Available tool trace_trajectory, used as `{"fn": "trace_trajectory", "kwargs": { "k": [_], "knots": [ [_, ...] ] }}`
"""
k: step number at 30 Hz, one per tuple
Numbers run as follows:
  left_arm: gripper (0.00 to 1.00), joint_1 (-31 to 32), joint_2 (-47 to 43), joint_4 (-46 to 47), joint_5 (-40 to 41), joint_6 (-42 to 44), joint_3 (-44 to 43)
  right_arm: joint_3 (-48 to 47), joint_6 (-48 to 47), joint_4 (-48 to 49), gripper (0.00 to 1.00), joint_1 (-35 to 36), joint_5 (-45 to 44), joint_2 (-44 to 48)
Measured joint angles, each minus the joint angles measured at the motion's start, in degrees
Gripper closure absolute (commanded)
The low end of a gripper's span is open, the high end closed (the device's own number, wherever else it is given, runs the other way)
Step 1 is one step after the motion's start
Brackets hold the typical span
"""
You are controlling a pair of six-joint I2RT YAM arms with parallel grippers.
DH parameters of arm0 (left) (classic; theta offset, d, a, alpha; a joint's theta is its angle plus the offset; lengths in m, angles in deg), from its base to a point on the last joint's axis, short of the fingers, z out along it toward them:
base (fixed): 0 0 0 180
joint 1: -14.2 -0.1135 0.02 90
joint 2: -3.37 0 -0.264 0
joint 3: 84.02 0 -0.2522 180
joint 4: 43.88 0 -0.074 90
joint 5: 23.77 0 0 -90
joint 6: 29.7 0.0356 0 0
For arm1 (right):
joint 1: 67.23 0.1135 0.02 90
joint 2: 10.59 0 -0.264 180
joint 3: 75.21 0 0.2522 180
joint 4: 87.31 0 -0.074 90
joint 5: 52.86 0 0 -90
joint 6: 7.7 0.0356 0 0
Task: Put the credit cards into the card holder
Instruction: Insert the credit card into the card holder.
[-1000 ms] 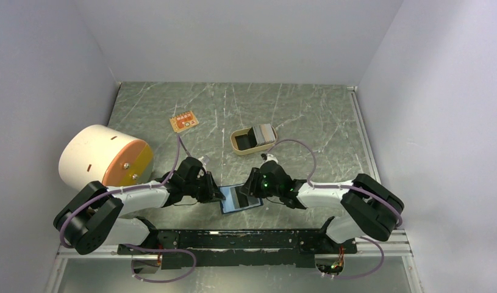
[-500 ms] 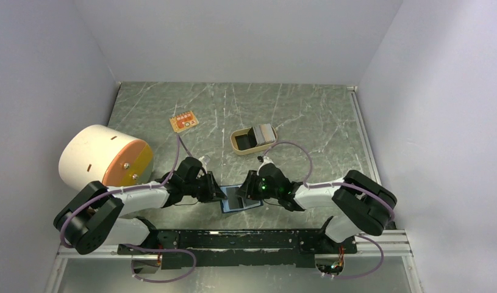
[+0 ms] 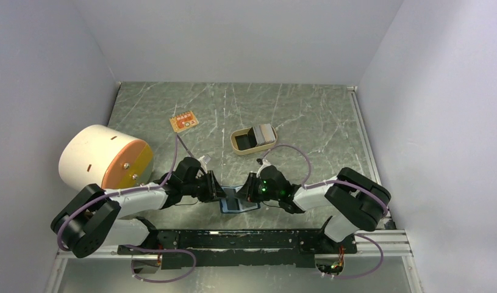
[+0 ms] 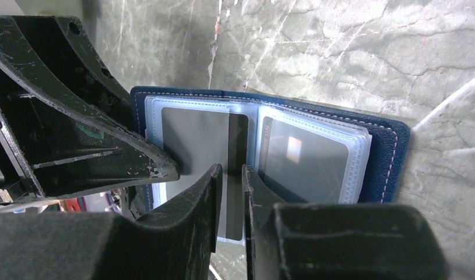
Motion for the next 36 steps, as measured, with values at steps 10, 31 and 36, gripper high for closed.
{"fn": "trace_trajectory", "kwargs": {
  "k": [10, 31, 36],
  "knots": [
    [0.70, 0.0, -1.3, 0.7, -1.4, 0.0, 0.0, 1.5, 1.2, 3.2, 0.82, 0.0, 0.8, -0.5],
    [0.75, -0.1, -4.7, 3.4, -1.6, 0.0, 1.9, 2.3, 2.0, 4.4, 0.83, 0.0, 0.8, -0.7],
    [0.90, -0.1, -6.3, 4.9, -1.9, -0.3, 2.9, 2.4, 2.3, 4.7, 0.83, 0.0, 0.8, -1.0]
  ]
}}
